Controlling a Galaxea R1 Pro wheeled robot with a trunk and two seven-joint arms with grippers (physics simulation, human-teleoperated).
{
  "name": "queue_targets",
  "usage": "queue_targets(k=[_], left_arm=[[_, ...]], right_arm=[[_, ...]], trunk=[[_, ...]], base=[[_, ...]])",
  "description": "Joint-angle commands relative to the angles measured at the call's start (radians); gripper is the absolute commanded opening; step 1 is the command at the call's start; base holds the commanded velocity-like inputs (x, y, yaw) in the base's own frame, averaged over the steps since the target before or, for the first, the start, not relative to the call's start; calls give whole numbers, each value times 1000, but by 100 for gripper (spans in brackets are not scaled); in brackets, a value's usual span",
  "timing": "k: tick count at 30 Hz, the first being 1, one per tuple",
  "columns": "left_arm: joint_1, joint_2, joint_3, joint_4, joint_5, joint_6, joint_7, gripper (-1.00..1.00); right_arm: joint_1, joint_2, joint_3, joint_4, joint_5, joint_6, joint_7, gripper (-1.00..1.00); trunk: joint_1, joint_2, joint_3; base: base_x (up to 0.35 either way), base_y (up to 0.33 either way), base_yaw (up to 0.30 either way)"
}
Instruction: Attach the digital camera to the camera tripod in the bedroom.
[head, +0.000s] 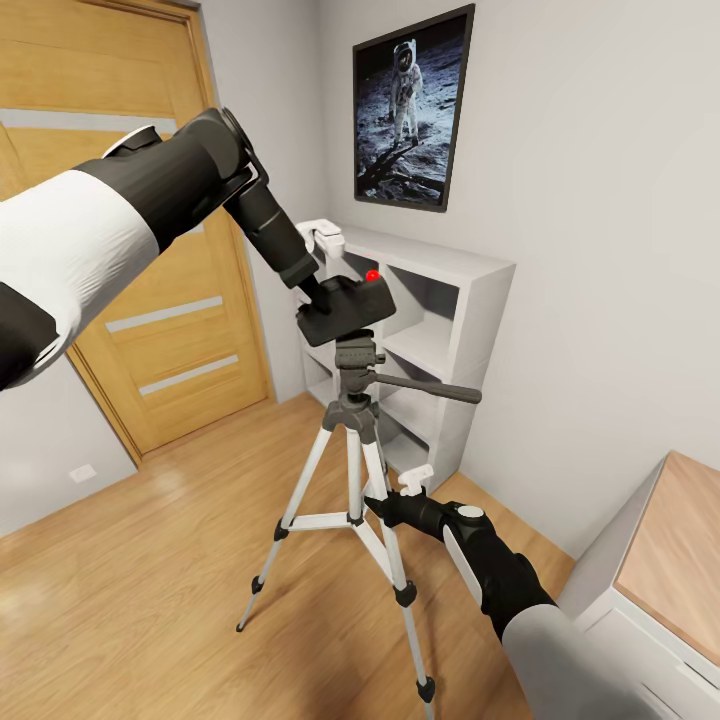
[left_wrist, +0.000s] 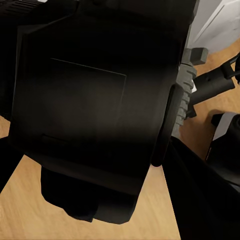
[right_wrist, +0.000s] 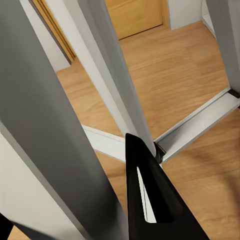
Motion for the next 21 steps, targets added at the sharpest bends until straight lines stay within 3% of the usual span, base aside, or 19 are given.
queue_targets(k=[1,21], left_arm=[[-2,1,-4,-2,-1,9,-7,-100],[-2,2,-3,-2,0,9,-7,-100]], right_arm=[[-1,0,0,8,70,7,-44,-100],[-1,0,0,8,71,9,-44,-100]], trunk=[[1,-2,-2],[1,-2,-2]], base=[[0,0,0],[0,0,0]])
